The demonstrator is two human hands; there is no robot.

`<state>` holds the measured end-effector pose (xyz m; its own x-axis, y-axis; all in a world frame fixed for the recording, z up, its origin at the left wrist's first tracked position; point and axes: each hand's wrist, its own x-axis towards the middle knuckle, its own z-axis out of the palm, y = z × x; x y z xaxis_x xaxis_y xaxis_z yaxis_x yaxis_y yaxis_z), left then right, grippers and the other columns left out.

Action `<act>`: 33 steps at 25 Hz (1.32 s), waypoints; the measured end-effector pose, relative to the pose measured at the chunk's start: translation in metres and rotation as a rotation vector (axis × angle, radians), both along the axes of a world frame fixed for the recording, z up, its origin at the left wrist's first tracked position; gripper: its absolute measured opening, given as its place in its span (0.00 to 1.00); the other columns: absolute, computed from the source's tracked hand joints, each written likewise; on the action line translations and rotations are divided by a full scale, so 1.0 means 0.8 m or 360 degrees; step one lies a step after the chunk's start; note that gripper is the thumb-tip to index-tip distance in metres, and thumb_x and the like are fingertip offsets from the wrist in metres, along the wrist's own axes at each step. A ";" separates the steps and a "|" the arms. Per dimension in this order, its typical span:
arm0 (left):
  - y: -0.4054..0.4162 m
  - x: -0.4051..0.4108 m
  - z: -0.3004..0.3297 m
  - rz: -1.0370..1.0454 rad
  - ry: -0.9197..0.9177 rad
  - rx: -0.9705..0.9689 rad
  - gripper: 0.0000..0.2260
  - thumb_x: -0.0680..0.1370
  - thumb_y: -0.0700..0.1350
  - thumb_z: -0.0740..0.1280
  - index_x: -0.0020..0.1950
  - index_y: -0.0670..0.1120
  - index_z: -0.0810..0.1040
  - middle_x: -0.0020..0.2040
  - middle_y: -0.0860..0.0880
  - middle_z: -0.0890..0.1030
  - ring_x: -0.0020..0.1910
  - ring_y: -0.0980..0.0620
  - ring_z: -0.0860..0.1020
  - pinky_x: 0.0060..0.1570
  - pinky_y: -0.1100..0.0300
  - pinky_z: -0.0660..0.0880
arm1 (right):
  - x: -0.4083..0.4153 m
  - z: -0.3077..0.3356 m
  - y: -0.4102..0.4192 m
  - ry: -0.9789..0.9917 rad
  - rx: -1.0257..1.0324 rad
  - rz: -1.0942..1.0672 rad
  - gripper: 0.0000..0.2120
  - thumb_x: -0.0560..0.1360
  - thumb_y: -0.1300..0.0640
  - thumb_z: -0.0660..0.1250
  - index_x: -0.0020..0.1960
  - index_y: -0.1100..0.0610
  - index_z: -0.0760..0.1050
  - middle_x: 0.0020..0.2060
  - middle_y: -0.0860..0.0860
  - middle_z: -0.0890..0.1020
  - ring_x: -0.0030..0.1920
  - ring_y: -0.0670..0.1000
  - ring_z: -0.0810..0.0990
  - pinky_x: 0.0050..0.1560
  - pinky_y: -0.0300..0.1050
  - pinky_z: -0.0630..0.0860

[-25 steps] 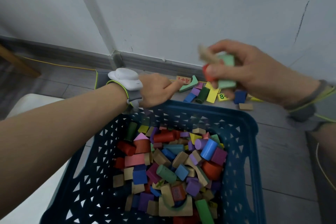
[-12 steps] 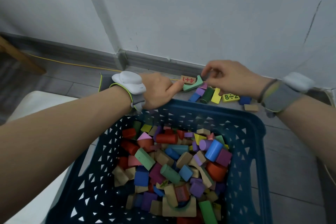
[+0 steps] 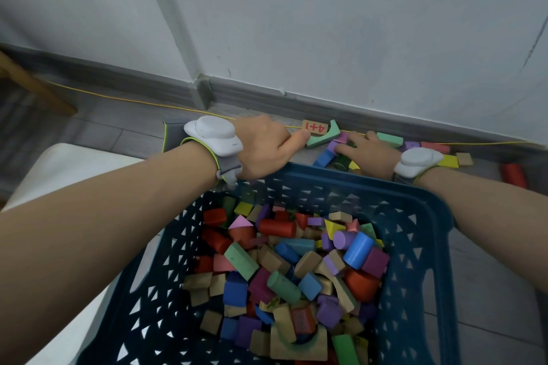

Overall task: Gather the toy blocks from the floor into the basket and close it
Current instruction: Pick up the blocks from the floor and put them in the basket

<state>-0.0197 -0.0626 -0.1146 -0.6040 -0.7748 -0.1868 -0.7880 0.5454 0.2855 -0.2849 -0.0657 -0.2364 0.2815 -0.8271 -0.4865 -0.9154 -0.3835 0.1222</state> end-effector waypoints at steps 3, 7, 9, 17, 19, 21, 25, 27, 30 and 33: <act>-0.001 -0.001 -0.001 -0.0014 -0.0002 -0.0006 0.30 0.82 0.60 0.47 0.31 0.42 0.70 0.28 0.44 0.73 0.29 0.46 0.72 0.34 0.56 0.67 | 0.006 -0.007 0.002 0.0063 0.0040 0.0045 0.27 0.79 0.49 0.63 0.74 0.46 0.56 0.70 0.59 0.62 0.69 0.67 0.64 0.66 0.57 0.70; -0.001 0.000 -0.001 -0.0017 -0.0006 0.0013 0.30 0.83 0.60 0.46 0.31 0.42 0.69 0.28 0.44 0.73 0.28 0.47 0.72 0.34 0.56 0.67 | 0.008 -0.012 0.011 0.0068 0.0147 0.0024 0.26 0.78 0.44 0.63 0.73 0.43 0.58 0.71 0.59 0.61 0.70 0.63 0.64 0.65 0.53 0.70; 0.001 0.000 0.003 -0.0023 -0.0001 0.0018 0.29 0.83 0.59 0.47 0.30 0.43 0.67 0.28 0.44 0.72 0.29 0.46 0.72 0.35 0.55 0.69 | 0.004 -0.008 0.020 0.0022 0.0204 -0.0071 0.26 0.77 0.43 0.63 0.72 0.45 0.61 0.68 0.59 0.64 0.68 0.62 0.67 0.64 0.51 0.70; 0.002 0.001 0.005 -0.0046 0.0039 0.0059 0.24 0.84 0.57 0.46 0.32 0.50 0.69 0.34 0.42 0.78 0.36 0.44 0.77 0.43 0.49 0.74 | 0.028 0.173 0.026 -0.2159 -0.0029 -0.1227 0.08 0.79 0.57 0.64 0.57 0.51 0.74 0.46 0.58 0.77 0.42 0.55 0.78 0.36 0.45 0.80; 0.004 0.000 0.009 -0.0072 0.0038 0.0085 0.21 0.84 0.55 0.47 0.33 0.54 0.64 0.38 0.41 0.79 0.38 0.43 0.77 0.45 0.49 0.74 | 0.051 0.235 0.039 -0.2049 0.0058 -0.0855 0.10 0.79 0.55 0.64 0.60 0.51 0.75 0.48 0.58 0.78 0.37 0.52 0.78 0.31 0.43 0.78; 0.001 0.003 0.010 -0.0068 -0.0003 0.0129 0.20 0.81 0.57 0.50 0.37 0.50 0.72 0.39 0.42 0.80 0.38 0.43 0.76 0.41 0.52 0.73 | 0.087 0.262 0.063 -0.1669 0.0386 -0.0406 0.12 0.77 0.48 0.65 0.59 0.47 0.75 0.47 0.52 0.81 0.32 0.50 0.80 0.30 0.43 0.79; -0.006 0.010 0.001 -0.0101 -0.0073 0.0177 0.21 0.72 0.58 0.54 0.45 0.44 0.78 0.41 0.45 0.82 0.39 0.45 0.78 0.43 0.52 0.76 | 0.137 0.258 0.090 -0.1282 0.0368 -0.0105 0.15 0.75 0.40 0.64 0.57 0.46 0.77 0.42 0.44 0.81 0.31 0.42 0.82 0.36 0.43 0.81; -0.005 0.008 -0.003 -0.0019 0.0037 0.0133 0.28 0.77 0.62 0.46 0.41 0.44 0.78 0.38 0.45 0.81 0.38 0.45 0.78 0.45 0.50 0.75 | 0.121 0.255 0.067 -0.1560 0.0041 -0.0411 0.10 0.78 0.47 0.65 0.52 0.52 0.78 0.36 0.47 0.80 0.24 0.41 0.78 0.28 0.44 0.78; -0.004 0.001 -0.003 0.0019 0.0051 0.0073 0.30 0.82 0.61 0.45 0.36 0.44 0.75 0.35 0.44 0.79 0.36 0.45 0.77 0.47 0.50 0.75 | 0.076 0.209 0.010 -0.1185 -0.0111 -0.0526 0.09 0.76 0.50 0.67 0.54 0.52 0.77 0.42 0.51 0.83 0.30 0.46 0.82 0.34 0.44 0.77; -0.005 0.001 -0.002 0.0004 0.0035 0.0095 0.29 0.82 0.60 0.45 0.36 0.44 0.75 0.34 0.43 0.79 0.36 0.45 0.77 0.48 0.48 0.75 | 0.059 0.116 -0.015 -0.0380 0.0344 -0.0337 0.24 0.73 0.47 0.70 0.68 0.48 0.70 0.60 0.50 0.78 0.55 0.52 0.78 0.55 0.46 0.74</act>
<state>-0.0189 -0.0662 -0.1159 -0.6066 -0.7642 -0.2191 -0.7824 0.5251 0.3348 -0.2376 -0.0777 -0.1437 0.2418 -0.7645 -0.5976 -0.9701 -0.1762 -0.1671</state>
